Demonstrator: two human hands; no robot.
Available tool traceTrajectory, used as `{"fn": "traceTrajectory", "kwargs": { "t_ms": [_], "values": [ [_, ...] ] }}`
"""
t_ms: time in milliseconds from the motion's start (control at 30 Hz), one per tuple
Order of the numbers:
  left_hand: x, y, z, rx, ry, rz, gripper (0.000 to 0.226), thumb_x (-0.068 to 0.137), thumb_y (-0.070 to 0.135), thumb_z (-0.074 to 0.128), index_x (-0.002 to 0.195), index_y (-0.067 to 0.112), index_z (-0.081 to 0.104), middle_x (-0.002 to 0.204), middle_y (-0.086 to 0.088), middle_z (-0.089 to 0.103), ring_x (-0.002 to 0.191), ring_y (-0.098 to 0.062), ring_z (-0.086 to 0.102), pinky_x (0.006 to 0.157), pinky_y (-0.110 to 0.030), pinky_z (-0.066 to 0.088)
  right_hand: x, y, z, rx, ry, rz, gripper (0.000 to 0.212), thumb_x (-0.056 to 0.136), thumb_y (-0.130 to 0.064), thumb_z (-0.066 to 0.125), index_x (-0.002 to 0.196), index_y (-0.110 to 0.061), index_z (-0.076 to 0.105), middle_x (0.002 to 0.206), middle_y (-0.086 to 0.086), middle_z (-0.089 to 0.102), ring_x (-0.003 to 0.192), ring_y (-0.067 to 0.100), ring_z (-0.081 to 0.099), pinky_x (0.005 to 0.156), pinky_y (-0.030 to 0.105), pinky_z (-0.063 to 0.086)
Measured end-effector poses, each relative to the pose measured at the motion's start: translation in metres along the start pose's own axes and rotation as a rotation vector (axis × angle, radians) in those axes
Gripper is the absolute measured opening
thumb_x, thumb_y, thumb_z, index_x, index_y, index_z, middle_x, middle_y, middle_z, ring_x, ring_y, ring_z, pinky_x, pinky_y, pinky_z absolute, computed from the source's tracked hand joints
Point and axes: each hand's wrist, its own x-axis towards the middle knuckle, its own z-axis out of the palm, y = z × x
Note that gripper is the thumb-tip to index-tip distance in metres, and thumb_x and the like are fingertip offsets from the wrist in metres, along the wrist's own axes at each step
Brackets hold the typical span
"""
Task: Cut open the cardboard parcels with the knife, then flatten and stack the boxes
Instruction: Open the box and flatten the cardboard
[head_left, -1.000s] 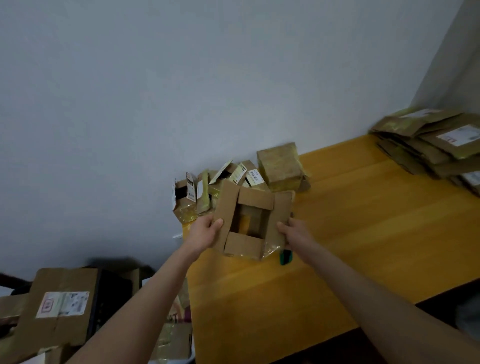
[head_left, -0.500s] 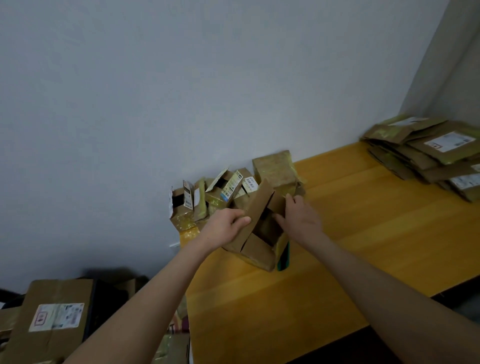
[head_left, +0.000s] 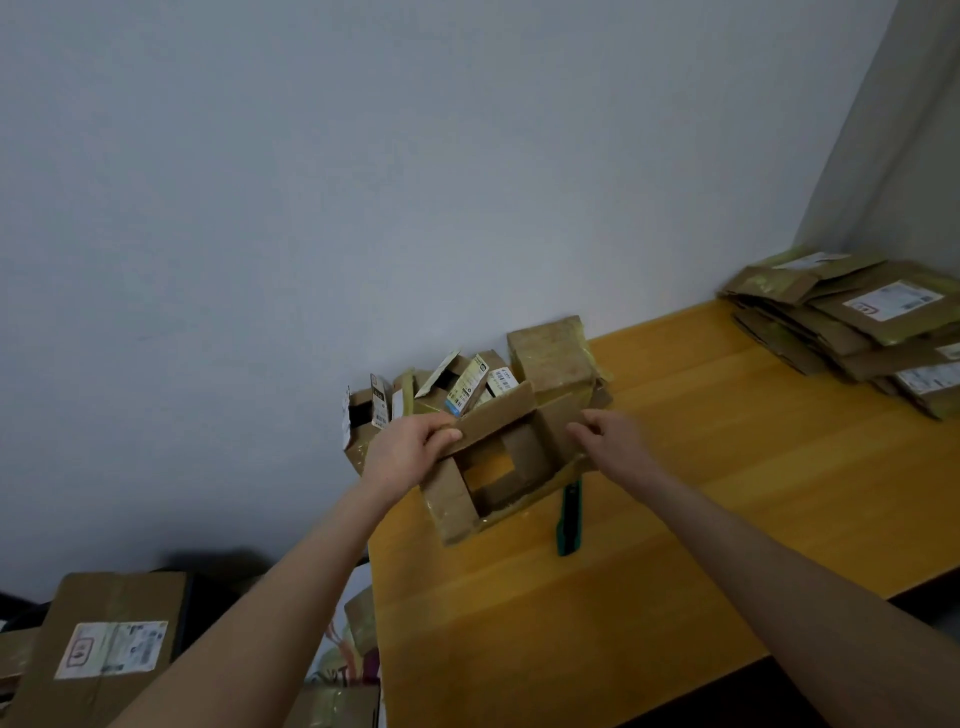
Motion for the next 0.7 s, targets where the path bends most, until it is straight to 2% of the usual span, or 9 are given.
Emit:
{"fn": "traceTrajectory", "kwargs": {
  "t_ms": [33,100,133,200,300,367,467,600,700],
  "values": [
    [-0.004,0.000,0.005,-0.035,0.121,-0.085,0.013,0.095,0.033,0.057,0.105,0.030,0.066,0.091,0.014,0.062,0.087,-0.009,0.057,0.066,-0.024,0.044,-0.001,-0.003,0.003,0.004,0.014,-0.008,0.025,0.097,-0.016,0.054,0.077,-0.003,0.060,0.069,0.005,0.054,0.066,0.018,0.052,0.062,0.034,0.048],
    [-0.010,0.003,0.016,-0.261,0.328,-0.351,0.054,0.087,0.035,0.069,0.136,0.024,0.050,0.124,0.004,0.058,0.115,-0.017,0.054,0.089,-0.035,0.050,-0.005,-0.009,0.009,0.000,0.061,-0.030,0.033,0.097,-0.014,0.053,0.064,-0.009,0.048,0.062,0.002,0.045,0.057,0.013,0.041,0.052,0.020,0.034],
    [-0.013,0.004,0.021,-0.441,0.373,-0.483,0.073,0.083,0.035,0.074,0.145,0.019,0.038,0.138,-0.001,0.050,0.126,-0.022,0.048,0.100,-0.041,0.045,-0.007,-0.012,0.012,0.005,0.097,-0.042,0.037,0.097,-0.013,0.052,0.062,-0.014,0.041,0.060,-0.001,0.040,0.054,0.010,0.035,0.048,0.017,0.030],
    [-0.020,0.005,0.030,-0.717,0.348,-0.638,0.088,0.077,0.032,0.080,0.147,0.011,0.030,0.144,-0.009,0.044,0.132,-0.030,0.043,0.106,-0.043,0.039,-0.012,-0.016,0.013,0.062,0.140,-0.054,0.040,0.098,-0.010,0.049,0.062,-0.017,0.035,0.060,-0.003,0.036,0.053,0.008,0.031,0.047,0.015,0.033],
    [-0.020,-0.001,0.033,-0.716,0.182,-0.644,0.092,0.068,0.036,0.085,0.143,0.015,0.036,0.138,-0.009,0.053,0.122,-0.032,0.052,0.100,-0.049,0.047,-0.020,-0.019,0.008,0.121,0.089,-0.060,0.035,0.099,-0.010,0.047,0.065,-0.018,0.040,0.064,-0.004,0.041,0.055,0.007,0.035,0.049,0.014,0.034],
    [-0.014,-0.001,0.029,-0.559,0.166,-0.634,0.087,0.069,0.037,0.085,0.139,0.015,0.038,0.132,-0.006,0.056,0.116,-0.029,0.056,0.092,-0.041,0.051,-0.023,-0.017,0.005,0.160,0.031,-0.036,0.033,0.099,-0.012,0.047,0.067,-0.017,0.042,0.065,-0.004,0.043,0.058,0.008,0.038,0.050,0.016,0.033],
    [-0.012,0.001,0.024,-0.485,0.070,-0.531,0.056,0.081,0.025,0.074,0.127,0.019,0.042,0.118,-0.005,0.061,0.094,-0.018,0.060,0.071,-0.032,0.053,-0.025,-0.014,0.000,0.276,0.040,0.030,0.027,0.100,-0.014,0.047,0.073,-0.015,0.050,0.069,-0.004,0.047,0.065,0.011,0.043,0.055,0.022,0.032],
    [-0.020,-0.005,0.018,-0.828,-0.093,-0.467,0.026,0.097,0.014,0.052,0.123,0.010,0.053,0.116,-0.015,0.059,0.097,-0.023,0.064,0.069,-0.033,0.060,-0.019,0.010,-0.008,0.373,0.116,0.216,0.018,0.101,-0.022,0.046,0.101,-0.013,0.062,0.093,0.003,0.060,0.086,0.019,0.056,0.071,0.033,0.048],
    [-0.021,-0.015,0.011,-1.052,-0.134,-0.457,0.023,0.099,0.020,0.050,0.113,0.005,0.060,0.114,-0.022,0.061,0.101,-0.031,0.065,0.077,-0.041,0.060,-0.017,0.030,-0.014,0.506,0.128,0.334,0.029,0.101,-0.026,0.047,0.122,-0.010,0.060,0.107,0.009,0.064,0.099,0.028,0.060,0.087,0.047,0.052]
  ]
}}
